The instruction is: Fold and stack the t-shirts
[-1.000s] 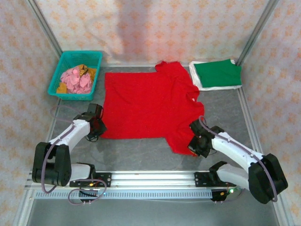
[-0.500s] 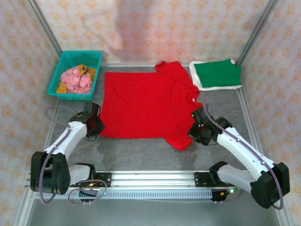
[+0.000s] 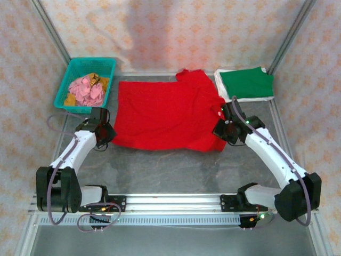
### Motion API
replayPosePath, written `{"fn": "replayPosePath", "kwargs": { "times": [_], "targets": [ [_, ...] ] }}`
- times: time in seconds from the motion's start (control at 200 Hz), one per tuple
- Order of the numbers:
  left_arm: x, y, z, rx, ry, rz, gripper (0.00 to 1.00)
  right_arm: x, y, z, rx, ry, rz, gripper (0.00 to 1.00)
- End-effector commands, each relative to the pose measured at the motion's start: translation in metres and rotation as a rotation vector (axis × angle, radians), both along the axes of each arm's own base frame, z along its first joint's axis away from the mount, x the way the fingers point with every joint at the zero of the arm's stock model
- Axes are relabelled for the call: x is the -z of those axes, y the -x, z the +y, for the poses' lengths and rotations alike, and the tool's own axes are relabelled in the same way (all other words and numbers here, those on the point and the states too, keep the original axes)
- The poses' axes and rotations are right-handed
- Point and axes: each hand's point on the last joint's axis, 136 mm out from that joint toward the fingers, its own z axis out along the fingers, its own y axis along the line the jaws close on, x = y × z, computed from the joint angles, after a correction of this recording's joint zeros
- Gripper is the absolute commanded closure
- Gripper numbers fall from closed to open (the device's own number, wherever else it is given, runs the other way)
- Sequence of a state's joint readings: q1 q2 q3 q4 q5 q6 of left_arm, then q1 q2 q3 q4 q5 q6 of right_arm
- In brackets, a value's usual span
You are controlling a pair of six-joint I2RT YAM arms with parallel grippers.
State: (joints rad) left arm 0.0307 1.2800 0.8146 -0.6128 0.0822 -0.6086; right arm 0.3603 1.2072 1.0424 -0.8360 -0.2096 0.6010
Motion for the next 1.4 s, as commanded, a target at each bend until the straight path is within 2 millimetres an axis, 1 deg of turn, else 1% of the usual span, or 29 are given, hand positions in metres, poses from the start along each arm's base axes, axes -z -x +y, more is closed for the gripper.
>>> {"fn": "replayPosePath", "kwargs": {
  "times": [0.0, 0.18, 0.26, 0.355, 0.46, 0.556, 0.661, 0.781, 0.811, 0.831, 0.921, 0.966, 1.076, 1.101, 1.156, 1.191, 1.216, 1.271, 1.301, 1.341, 1.396],
  "targets": [
    [-0.007, -0.012, 0.008, -0.009, -0.012, -0.019, 1.0, -0.018, -0.022, -0.001, -0.007, 0.003, -0.079, 1.0],
    [-0.009, -0.021, 0.016, -0.022, -0.013, -0.018, 1.0, -0.017, -0.044, -0.005, 0.003, -0.011, -0.087, 1.0],
    [-0.009, -0.026, 0.018, -0.024, -0.014, -0.013, 1.0, -0.022, -0.054, -0.005, 0.004, 0.0, -0.106, 1.0],
    [-0.008, -0.031, 0.016, -0.013, -0.004, -0.003, 1.0, -0.025, -0.062, -0.005, 0.004, 0.008, -0.12, 1.0],
    [-0.01, -0.033, 0.014, -0.001, 0.006, 0.0, 1.0, -0.028, -0.067, -0.004, -0.01, 0.021, -0.119, 1.0],
    [-0.01, -0.028, 0.008, 0.01, 0.034, 0.003, 1.0, -0.027, -0.065, -0.003, -0.015, 0.015, -0.111, 1.0],
    [-0.009, -0.012, -0.001, 0.026, 0.074, 0.017, 1.0, -0.026, -0.051, -0.007, -0.011, 0.018, -0.098, 1.0],
    [-0.006, 0.017, -0.004, 0.027, 0.081, 0.062, 1.0, -0.021, -0.02, -0.018, 0.008, 0.022, -0.078, 1.0],
    [-0.005, 0.024, -0.005, 0.026, 0.083, 0.07, 1.0, -0.014, -0.011, -0.02, 0.012, 0.024, -0.057, 1.0],
    [-0.006, 0.028, -0.005, 0.025, 0.085, 0.071, 1.0, -0.017, -0.004, -0.022, 0.016, 0.018, -0.065, 1.0],
    [-0.007, 0.048, -0.005, 0.0, 0.082, 0.07, 1.0, -0.002, 0.024, -0.027, 0.027, 0.002, -0.027, 1.0],
    [-0.005, 0.055, -0.009, -0.013, 0.107, 0.055, 1.0, 0.006, 0.037, -0.027, 0.03, -0.02, -0.006, 1.0],
    [0.007, 0.073, -0.018, -0.045, 0.168, 0.055, 1.0, 0.03, 0.064, -0.025, 0.037, -0.059, 0.043, 1.0],
    [0.011, 0.077, -0.019, -0.055, 0.176, 0.062, 0.92, 0.036, 0.069, -0.025, 0.04, -0.064, 0.053, 1.0],
    [0.022, 0.083, -0.023, -0.062, 0.199, 0.072, 0.68, 0.049, 0.078, -0.024, 0.044, -0.076, 0.075, 1.0],
    [0.027, 0.086, -0.025, -0.065, 0.21, 0.078, 0.59, 0.057, 0.081, -0.023, 0.043, -0.079, 0.089, 1.0],
    [0.03, 0.087, -0.025, -0.074, 0.214, 0.085, 0.56, 0.062, 0.083, -0.022, 0.041, -0.08, 0.098, 1.0],
    [0.034, 0.089, -0.022, -0.102, 0.204, 0.096, 0.54, 0.069, 0.084, -0.022, 0.036, -0.074, 0.119, 1.0],
    [0.035, 0.088, -0.021, -0.106, 0.199, 0.089, 0.53, 0.07, 0.083, -0.021, 0.032, -0.072, 0.12, 1.0],
    [0.037, 0.088, -0.019, -0.113, 0.193, 0.089, 0.44, 0.07, 0.08, -0.02, 0.026, -0.068, 0.116, 1.0],
    [0.039, 0.086, -0.019, -0.115, 0.197, 0.09, 0.43, 0.068, 0.074, -0.019, 0.023, -0.065, 0.102, 1.0]
  ]
}}
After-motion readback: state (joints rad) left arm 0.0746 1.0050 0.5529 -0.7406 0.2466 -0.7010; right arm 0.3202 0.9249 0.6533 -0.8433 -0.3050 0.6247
